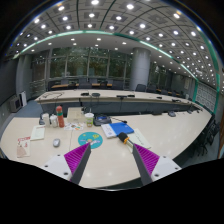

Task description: Arrange mouse

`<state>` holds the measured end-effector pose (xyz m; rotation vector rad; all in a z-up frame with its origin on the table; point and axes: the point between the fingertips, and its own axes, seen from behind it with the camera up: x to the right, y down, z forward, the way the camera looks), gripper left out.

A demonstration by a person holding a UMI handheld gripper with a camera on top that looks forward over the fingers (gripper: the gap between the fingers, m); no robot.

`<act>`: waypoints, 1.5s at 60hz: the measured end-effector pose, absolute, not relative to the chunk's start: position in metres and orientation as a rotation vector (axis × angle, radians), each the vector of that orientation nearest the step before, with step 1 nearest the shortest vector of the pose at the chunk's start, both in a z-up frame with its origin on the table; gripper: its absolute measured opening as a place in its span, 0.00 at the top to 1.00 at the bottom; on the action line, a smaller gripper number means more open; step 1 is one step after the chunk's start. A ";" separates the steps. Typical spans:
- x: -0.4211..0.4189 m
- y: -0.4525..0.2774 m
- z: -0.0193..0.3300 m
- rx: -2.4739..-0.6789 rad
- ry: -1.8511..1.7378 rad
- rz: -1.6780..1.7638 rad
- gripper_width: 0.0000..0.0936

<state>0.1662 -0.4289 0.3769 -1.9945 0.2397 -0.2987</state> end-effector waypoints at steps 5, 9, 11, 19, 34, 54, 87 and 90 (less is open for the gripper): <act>0.166 -0.431 0.358 -2.025 0.250 -0.298 0.09; 0.161 -0.414 0.318 -2.051 0.254 -0.296 0.09; 0.158 -0.409 0.298 -2.072 0.252 -0.294 0.08; 0.133 -0.398 0.219 -2.166 0.239 -0.266 0.09; 0.004 -0.317 0.089 -2.229 0.125 -0.107 0.09; -0.146 -0.127 0.022 -2.199 0.029 0.021 0.09; -0.164 0.009 -0.013 -2.202 0.011 -0.044 0.54; -0.164 0.008 -0.013 -2.207 0.009 -0.042 0.58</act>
